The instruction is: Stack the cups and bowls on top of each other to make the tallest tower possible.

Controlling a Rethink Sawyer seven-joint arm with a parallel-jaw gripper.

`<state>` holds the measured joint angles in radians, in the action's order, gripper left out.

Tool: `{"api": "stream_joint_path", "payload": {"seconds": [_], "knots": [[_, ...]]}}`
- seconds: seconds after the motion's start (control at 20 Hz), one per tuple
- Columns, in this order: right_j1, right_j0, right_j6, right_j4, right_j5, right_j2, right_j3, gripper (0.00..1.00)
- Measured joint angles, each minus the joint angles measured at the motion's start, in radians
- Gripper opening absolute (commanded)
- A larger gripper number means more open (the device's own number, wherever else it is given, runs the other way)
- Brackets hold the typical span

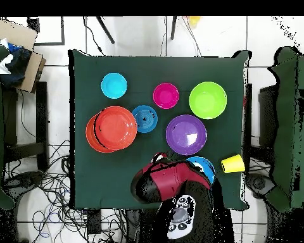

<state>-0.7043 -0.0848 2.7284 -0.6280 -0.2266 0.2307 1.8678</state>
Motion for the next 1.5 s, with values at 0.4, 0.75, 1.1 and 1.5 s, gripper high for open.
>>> {"api": "stream_joint_path", "payload": {"seconds": [0.4, 0.75, 1.1, 1.5], "knots": [[0.018, 0.001, 0.000, 0.000, 0.000, 0.009, 0.000, 1.00], [0.022, 0.014, 0.000, 0.000, 0.007, 0.032, -0.006, 1.00], [0.059, 0.042, 0.000, 0.000, 0.028, 0.064, -0.019, 1.00], [0.107, 0.059, 0.000, 0.000, 0.050, 0.093, -0.038, 1.00]]}}
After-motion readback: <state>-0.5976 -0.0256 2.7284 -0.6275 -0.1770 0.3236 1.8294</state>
